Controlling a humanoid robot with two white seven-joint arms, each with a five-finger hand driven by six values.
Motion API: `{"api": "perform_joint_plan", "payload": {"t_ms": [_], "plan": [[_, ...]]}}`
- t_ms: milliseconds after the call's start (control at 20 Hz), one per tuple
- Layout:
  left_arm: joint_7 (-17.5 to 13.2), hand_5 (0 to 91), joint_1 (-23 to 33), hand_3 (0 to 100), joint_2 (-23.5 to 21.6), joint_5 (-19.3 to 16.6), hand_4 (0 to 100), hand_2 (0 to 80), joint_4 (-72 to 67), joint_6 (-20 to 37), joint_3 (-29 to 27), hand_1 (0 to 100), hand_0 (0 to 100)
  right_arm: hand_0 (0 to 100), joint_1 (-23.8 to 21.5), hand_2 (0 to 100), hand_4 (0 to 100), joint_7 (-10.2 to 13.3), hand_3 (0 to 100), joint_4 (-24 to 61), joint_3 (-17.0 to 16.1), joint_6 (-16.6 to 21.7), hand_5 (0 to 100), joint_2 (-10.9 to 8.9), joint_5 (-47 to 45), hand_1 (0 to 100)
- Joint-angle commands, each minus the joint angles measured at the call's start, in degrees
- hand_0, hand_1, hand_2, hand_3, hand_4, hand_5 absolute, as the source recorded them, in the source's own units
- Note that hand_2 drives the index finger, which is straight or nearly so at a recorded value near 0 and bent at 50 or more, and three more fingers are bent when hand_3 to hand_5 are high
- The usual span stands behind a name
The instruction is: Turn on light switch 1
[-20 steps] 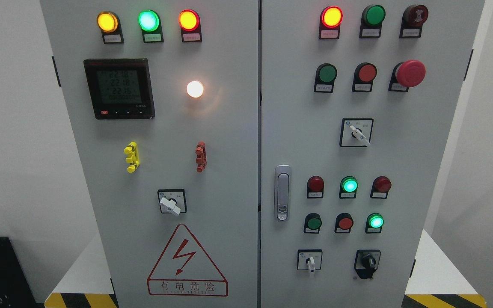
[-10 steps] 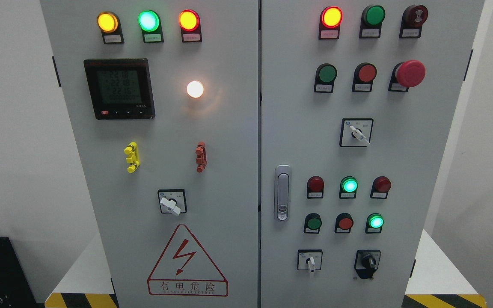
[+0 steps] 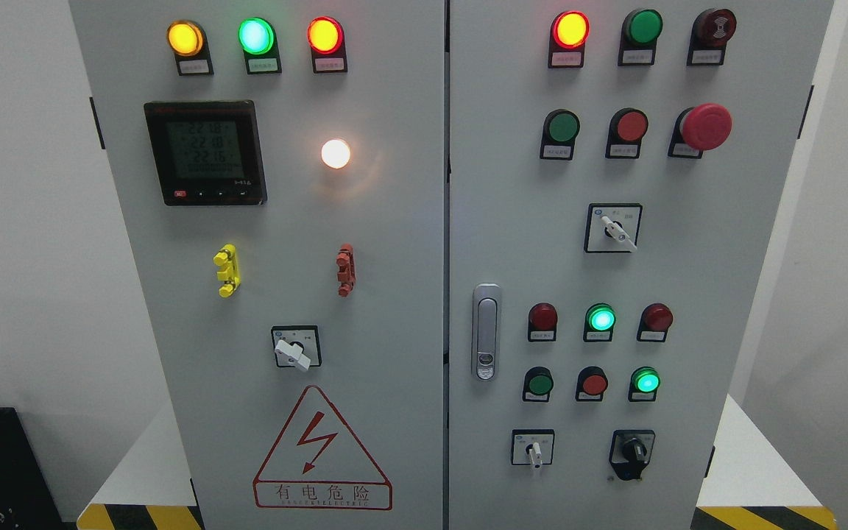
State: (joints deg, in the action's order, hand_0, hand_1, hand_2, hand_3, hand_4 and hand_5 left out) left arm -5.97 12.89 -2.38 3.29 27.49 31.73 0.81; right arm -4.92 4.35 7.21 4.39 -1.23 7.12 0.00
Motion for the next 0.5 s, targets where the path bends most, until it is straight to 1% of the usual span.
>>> {"api": "perform_joint_plan", "payload": {"t_ms": [0,100,200,250,350,400,450], "plan": [[-0.1,0.0,-1.9,0,0.1,0.0,1,0.0,-31.5,-5.8,10.9,4,21,0,0.0,0,0,0.0,0,0.0,0.0,0.0,0,0.00,-1.4,0],[-0.4,0.0,-2.2,0,1.5,0.0,0,0.0,-31.8,-10.9,11.0,1,22,0,0.0,0,0,0.0,0,0.0,0.0,0.0,0,0.00,-1.4,0],[0.0,0.0,-2.8,0,2.2,0.0,0,0.0,-31.7,-14.0,11.1,0,23,0,0.0,0,0,0.0,0,0.0,0.0,0.0,0,0.00,-1.4,0],[0.2,0.0,-4.1,0,2.5,0.0,0,0.0,-31.7,-16.2,11.0,0,23,0,0.0,0,0,0.0,0,0.0,0.0,0.0,0,0.00,-1.4,0],[1.7,0.0,-5.9,0,2.7,0.0,0,0.0,-31.6,-20.9,10.9,0,23,0,0.0,0,0,0.0,0,0.0,0.0,0.0,0,0.00,-1.4,0],[2.2,0.0,-6.6,0,3.1,0.0,0,0.0,-31.5,-22.6,11.0,0,23,0,0.0,0,0,0.0,0,0.0,0.0,0.0,0,0.00,-1.4,0],[2.5,0.0,-7.3,0,3.5,0.0,0,0.0,-31.5,-23.1,11.0,0,23,0,0.0,0,0,0.0,0,0.0,0.0,0.0,0,0.00,-1.4,0]]}}
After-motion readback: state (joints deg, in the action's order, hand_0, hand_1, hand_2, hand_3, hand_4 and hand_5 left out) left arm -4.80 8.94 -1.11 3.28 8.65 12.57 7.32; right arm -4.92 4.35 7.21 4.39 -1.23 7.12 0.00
